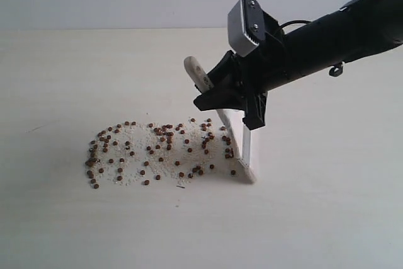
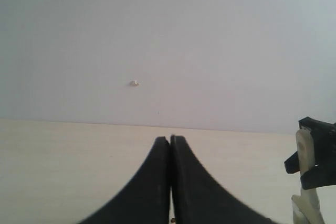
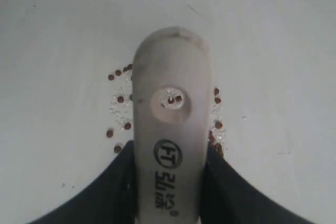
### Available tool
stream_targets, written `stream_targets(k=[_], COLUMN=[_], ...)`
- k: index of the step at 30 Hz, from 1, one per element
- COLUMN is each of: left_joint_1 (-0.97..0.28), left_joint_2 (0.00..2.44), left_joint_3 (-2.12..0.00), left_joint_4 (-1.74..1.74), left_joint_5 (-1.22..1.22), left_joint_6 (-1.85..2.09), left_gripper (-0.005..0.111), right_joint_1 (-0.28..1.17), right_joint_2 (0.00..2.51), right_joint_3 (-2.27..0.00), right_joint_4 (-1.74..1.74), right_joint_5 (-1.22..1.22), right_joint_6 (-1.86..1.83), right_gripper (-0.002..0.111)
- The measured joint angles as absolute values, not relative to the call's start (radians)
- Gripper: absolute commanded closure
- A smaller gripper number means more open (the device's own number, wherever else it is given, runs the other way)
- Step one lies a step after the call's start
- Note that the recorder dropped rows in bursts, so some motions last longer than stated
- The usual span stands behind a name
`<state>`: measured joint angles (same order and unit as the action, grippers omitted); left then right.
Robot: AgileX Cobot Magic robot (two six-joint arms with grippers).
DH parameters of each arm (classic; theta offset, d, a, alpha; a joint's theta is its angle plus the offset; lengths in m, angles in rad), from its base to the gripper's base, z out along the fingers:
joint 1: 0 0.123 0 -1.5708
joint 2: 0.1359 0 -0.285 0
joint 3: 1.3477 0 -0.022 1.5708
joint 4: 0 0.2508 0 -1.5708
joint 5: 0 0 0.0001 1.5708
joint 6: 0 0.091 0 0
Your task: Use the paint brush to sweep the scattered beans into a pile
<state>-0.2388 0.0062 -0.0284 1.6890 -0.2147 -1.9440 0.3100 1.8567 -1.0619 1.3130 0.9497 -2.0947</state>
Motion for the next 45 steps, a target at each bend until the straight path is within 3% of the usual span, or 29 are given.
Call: stream_targets(k=[29,40,45], left_joint_1=[-0.239,-0.239,-0.239], left_joint_2=[0.006,0.006,0.006], left_joint_3=[-0.028,-0.028,-0.028], left_joint_4=[1.689,1.689,1.689], left_joint_5=[-0.217,-0.217,-0.217], left_joint_6=[-1.944,-1.944,-1.944], left_gripper=[0.107,0.107,0.107], right_joint_1=[0.452,0.448,0.362], right_joint_2=[2.007,1.854,1.847], right_joint_3=[-1.237,-1.237,-1.237], right_joint_4=[1.447,1.316,1.265], right_joint_5=[0.996,1.009,1.022], right_joint_6=[-2.095,-1.954,-1.903], right_gripper=[0.108,0.108,0.108])
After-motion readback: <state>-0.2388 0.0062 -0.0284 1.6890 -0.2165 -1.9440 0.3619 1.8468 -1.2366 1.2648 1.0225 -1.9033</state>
